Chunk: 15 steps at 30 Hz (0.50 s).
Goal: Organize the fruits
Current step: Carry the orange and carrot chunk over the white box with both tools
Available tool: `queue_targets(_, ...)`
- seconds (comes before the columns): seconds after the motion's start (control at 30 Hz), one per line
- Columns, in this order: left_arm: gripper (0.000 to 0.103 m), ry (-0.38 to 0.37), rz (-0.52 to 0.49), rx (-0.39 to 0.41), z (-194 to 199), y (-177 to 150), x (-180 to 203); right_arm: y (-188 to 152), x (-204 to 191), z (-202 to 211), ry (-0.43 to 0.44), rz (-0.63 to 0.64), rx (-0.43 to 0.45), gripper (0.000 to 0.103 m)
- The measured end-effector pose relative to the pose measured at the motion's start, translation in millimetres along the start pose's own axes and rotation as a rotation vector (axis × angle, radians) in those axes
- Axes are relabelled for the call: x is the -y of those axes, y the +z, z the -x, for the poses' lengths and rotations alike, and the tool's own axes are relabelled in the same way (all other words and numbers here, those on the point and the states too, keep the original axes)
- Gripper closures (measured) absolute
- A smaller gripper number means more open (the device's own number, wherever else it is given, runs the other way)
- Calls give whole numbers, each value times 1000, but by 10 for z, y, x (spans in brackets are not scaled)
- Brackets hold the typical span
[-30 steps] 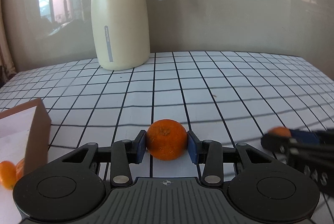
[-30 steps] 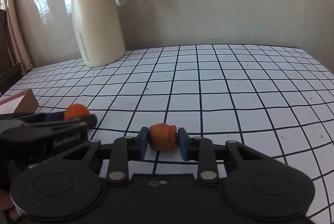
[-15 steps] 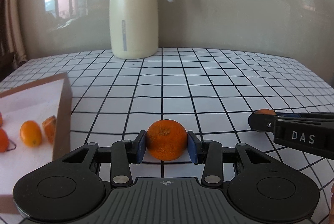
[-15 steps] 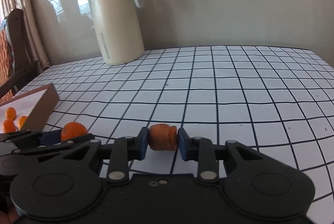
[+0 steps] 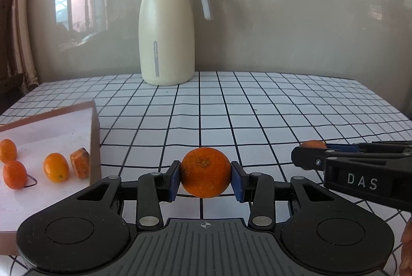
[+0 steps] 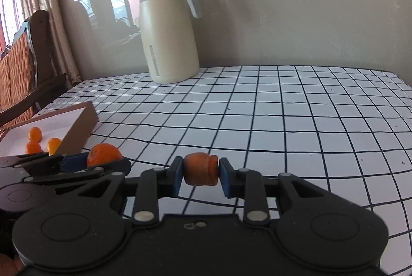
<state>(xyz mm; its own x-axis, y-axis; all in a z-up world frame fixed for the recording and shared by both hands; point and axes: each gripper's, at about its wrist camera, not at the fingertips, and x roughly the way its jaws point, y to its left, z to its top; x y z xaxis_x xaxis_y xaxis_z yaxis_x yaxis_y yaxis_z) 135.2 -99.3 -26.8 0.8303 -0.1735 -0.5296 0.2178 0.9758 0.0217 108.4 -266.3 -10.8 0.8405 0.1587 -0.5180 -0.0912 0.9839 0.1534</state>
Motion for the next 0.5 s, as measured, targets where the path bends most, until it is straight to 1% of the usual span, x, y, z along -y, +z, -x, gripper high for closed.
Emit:
queue_targets(0.23, 62, 13, 13, 41, 190, 39, -80, 64, -133, 130, 29, 21, 45, 82)
queue_targets(0.5, 62, 20, 18, 77, 353, 74, -174, 93, -258, 200, 56, 40, 64, 82)
